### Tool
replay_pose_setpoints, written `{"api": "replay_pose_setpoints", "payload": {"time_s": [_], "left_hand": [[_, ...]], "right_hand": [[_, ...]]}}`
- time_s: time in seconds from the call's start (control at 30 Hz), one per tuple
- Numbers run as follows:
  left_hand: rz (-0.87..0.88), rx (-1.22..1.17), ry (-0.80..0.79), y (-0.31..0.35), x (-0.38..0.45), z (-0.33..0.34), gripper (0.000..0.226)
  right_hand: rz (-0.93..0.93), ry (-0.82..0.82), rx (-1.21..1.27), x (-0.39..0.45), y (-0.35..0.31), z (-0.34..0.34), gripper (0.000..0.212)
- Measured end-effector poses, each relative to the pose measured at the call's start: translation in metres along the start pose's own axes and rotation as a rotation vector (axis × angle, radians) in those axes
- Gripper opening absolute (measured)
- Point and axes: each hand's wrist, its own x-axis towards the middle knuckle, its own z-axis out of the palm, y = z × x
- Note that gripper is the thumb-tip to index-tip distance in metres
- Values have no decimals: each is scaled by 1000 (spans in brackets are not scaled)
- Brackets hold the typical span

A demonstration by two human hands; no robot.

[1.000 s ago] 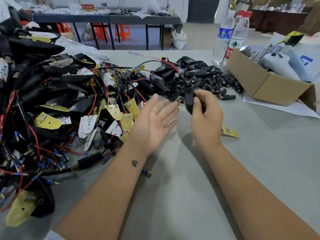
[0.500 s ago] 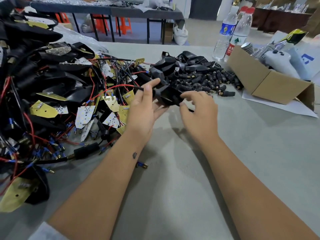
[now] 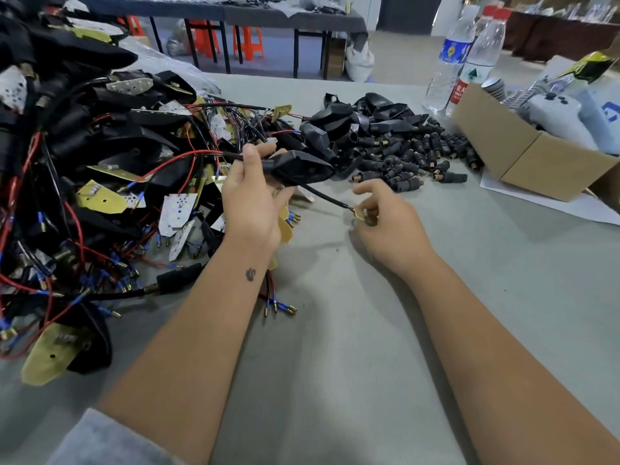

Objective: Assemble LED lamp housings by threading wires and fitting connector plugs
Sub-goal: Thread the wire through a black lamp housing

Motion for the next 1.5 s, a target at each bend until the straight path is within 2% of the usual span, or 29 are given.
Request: {"api": "replay_pose_setpoints", "payload": {"time_s": [0.07, 0.17, 0.27, 0.43, 0.53, 0.67, 0.83, 1.0, 1.1, 1.37, 1.5], "left_hand": [[-15, -3, 33, -2, 3, -2, 35], [-16, -1, 42, -3, 6, -3, 37], [-58, -39, 19, -4, 9, -3, 40], [-182, -50, -129, -10, 5, 1, 30], [-163, 107, -192, -19, 1, 6, 29], [-113, 241, -177, -24, -1, 5, 21], [-112, 288, -228, -24, -2, 4, 28], [-270, 298, -313, -31, -9, 10, 34], [-225, 341, -368, -35, -13, 9, 29], [-148, 354, -354, -31, -16, 10, 19], [-128, 272, -337, -33, -15, 11, 12]], "right_hand": [[31, 68, 122, 2, 0, 0, 17], [64, 157, 473, 2, -2, -9, 22], [104, 134, 703, 3, -2, -15, 17], [204, 81, 623, 2, -5, -8, 15], [259, 111, 671, 3, -8, -10, 16], [260, 149, 710, 0, -8, -12, 14], [236, 150, 678, 0, -9, -10, 12], [245, 211, 584, 0, -9, -9, 11], [238, 208, 564, 0, -10, -10, 17], [184, 244, 585, 0, -11, -9, 29], [173, 279, 561, 0, -10, -8, 19]]}}
